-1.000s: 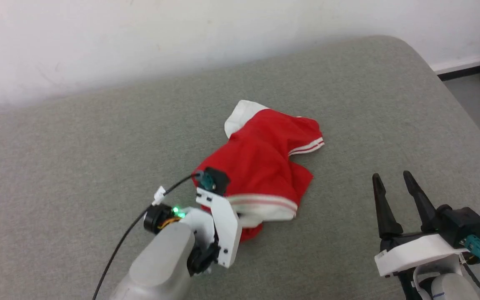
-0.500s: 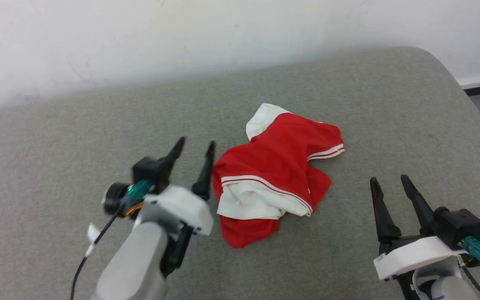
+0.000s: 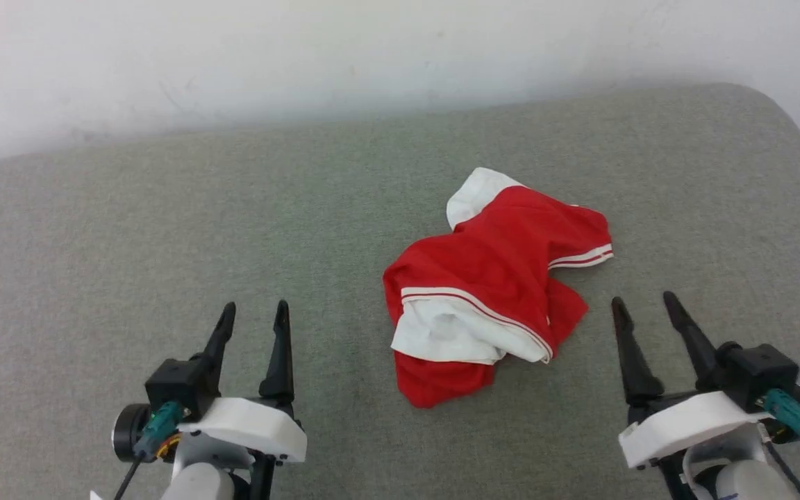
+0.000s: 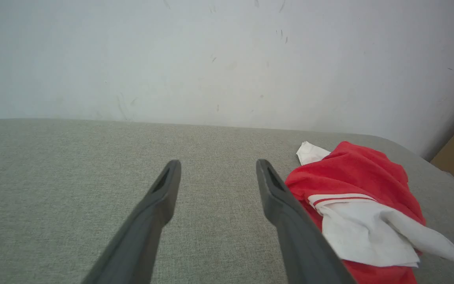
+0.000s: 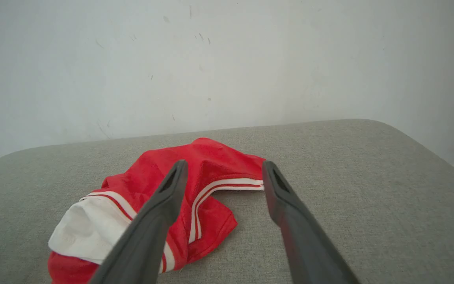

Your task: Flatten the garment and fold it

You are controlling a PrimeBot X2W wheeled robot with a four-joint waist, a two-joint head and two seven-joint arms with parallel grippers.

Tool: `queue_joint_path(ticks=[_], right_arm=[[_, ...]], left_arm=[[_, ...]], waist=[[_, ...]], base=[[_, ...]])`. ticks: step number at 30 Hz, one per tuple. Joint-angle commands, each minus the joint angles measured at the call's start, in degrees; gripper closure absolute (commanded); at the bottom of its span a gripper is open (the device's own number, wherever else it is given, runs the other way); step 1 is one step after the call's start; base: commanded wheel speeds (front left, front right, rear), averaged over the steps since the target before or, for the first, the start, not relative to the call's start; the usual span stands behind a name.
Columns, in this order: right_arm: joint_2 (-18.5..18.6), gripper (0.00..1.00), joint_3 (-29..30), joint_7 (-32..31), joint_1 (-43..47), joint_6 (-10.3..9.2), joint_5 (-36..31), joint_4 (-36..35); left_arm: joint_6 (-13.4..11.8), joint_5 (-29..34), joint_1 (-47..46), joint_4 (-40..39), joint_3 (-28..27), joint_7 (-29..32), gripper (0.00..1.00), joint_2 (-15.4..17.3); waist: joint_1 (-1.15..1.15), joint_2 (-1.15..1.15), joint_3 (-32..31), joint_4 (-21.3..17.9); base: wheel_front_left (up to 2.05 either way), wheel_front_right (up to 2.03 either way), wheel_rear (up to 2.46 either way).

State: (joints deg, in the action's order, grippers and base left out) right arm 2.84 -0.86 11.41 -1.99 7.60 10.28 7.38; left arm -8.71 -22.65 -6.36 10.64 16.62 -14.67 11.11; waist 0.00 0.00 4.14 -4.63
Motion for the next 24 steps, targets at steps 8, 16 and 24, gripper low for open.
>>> queue_joint_path(ticks=[8,16,24], right_arm=[[0.04,0.0,-6.71,-14.76,-2.79,-0.11,-1.28,2.97],[0.04,0.67,-6.02,-30.77,-6.22,-0.11,-4.14,5.11],[0.04,1.0,-7.41,-35.36,-6.52,-0.11,-0.42,1.81]], left_arm=[[-0.14,2.53,0.53,-7.55,-5.46,-0.31,0.0,-1.72],[2.36,4.99,1.13,-9.48,-9.42,-0.32,0.0,-4.7],[4.79,6.17,1.04,-8.18,-10.98,-0.32,0.0,-6.52]], waist=[[0.0,0.0,2.17,2.92],[0.0,0.0,3.34,5.83],[0.0,0.0,3.39,7.65]], base=[[0.0,0.0,0.0],[0.0,0.0,0.0],[0.0,0.0,0.0]])
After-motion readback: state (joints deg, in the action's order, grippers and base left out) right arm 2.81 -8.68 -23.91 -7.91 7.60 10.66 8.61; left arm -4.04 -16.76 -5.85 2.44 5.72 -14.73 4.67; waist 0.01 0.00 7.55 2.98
